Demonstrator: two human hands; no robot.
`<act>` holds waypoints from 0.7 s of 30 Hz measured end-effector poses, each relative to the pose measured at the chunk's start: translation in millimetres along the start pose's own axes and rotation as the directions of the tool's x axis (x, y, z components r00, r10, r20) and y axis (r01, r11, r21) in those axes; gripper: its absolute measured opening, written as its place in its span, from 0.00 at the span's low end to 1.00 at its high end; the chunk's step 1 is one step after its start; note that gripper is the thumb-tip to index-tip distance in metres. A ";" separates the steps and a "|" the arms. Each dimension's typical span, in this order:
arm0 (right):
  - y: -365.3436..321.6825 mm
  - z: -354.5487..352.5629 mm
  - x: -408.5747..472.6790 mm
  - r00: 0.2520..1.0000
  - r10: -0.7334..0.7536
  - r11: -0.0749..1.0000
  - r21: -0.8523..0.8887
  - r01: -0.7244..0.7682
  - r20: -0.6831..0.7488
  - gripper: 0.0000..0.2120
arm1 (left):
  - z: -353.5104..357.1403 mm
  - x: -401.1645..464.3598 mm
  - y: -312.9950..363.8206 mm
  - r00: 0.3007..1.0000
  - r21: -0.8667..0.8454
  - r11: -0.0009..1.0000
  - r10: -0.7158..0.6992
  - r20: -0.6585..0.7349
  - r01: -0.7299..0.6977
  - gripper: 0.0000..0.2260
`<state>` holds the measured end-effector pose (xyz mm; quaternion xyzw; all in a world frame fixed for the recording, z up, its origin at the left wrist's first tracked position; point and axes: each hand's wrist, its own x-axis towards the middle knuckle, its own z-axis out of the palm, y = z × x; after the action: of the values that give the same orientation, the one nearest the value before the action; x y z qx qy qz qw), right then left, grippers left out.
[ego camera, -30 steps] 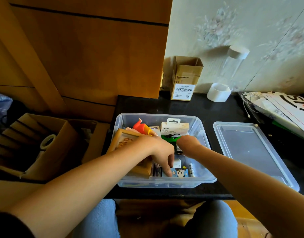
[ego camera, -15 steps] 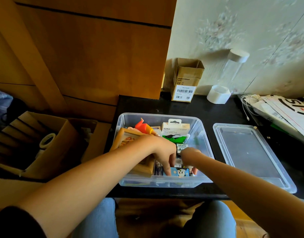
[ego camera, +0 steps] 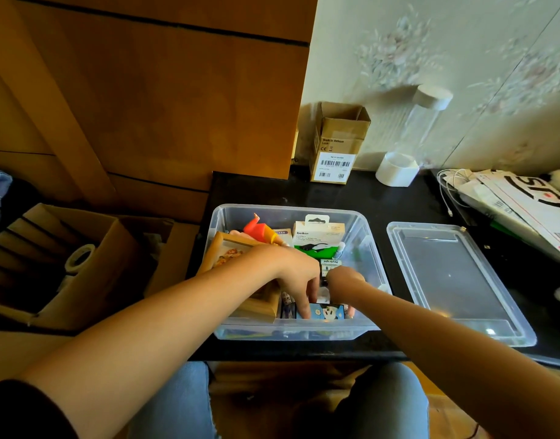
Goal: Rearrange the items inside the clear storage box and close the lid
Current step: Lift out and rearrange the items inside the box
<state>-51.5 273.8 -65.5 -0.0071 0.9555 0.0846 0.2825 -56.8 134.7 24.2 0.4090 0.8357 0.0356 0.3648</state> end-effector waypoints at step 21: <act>10.3 -18.4 2.7 0.972 -0.114 0.992 -0.079 0.099 -0.205 0.12 | 1.8 4.5 5.9 0.998 0.037 0.999 -0.036 0.050 0.035 0.24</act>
<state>-64.3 281.0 -50.1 -0.0768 0.9747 0.1005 0.1844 -53.5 141.4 22.4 0.4014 0.8339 0.0036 0.3787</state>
